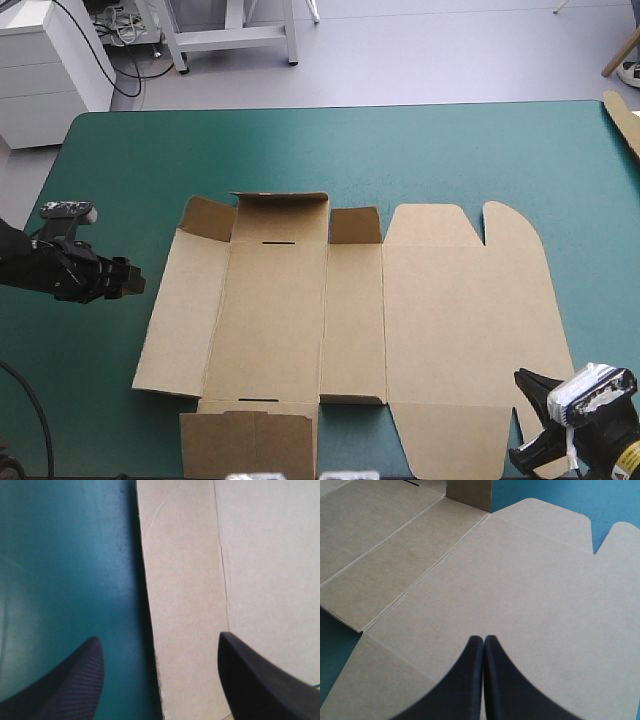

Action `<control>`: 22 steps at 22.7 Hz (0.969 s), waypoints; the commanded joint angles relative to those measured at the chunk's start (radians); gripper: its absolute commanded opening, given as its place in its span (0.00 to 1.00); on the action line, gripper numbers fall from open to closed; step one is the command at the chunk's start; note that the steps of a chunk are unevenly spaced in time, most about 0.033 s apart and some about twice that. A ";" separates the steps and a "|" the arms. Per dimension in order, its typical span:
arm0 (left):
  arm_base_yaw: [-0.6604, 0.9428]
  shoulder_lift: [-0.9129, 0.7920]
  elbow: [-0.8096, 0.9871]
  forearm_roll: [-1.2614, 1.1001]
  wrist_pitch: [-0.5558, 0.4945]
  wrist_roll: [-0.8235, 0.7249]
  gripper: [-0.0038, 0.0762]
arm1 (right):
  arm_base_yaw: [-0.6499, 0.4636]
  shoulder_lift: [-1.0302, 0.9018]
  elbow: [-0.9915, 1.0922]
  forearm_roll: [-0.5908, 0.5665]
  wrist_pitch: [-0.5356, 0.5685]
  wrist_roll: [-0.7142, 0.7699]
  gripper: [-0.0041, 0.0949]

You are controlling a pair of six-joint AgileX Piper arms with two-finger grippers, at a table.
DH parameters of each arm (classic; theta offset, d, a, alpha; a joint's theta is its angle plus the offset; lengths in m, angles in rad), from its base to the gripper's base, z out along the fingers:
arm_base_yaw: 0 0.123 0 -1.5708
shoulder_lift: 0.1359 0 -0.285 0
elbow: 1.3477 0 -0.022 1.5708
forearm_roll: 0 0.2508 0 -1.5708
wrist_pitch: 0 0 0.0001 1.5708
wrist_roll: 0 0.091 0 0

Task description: Fold the box

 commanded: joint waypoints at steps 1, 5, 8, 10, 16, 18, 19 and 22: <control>0.002 0.023 -0.001 -0.042 0.040 0.000 0.63 | -0.002 0.011 -0.022 -0.008 -0.073 -0.001 0.03; 0.002 0.068 0.059 -0.068 0.040 0.039 0.63 | -0.002 0.011 -0.022 -0.008 -0.073 -0.001 0.03; 0.002 0.114 0.113 -0.095 0.047 0.084 0.63 | -0.002 0.011 -0.022 -0.008 -0.073 -0.001 0.03; 0.002 0.144 0.137 -0.095 0.047 0.086 0.63 | -0.002 0.011 -0.022 -0.008 -0.073 -0.001 0.03; 0.000 0.206 0.142 -0.135 0.047 0.086 0.63 | -0.002 0.011 -0.022 -0.008 -0.073 -0.001 0.03; -0.004 0.216 0.142 -0.187 0.047 0.086 0.63 | -0.002 0.011 -0.022 -0.008 -0.073 -0.001 0.03; -0.016 0.216 0.142 -0.199 0.047 0.086 0.63 | -0.002 0.011 -0.022 -0.008 -0.073 -0.001 0.03; -0.071 0.216 0.142 -0.197 0.047 0.086 0.63 | -0.002 0.011 -0.022 -0.008 -0.073 -0.001 0.03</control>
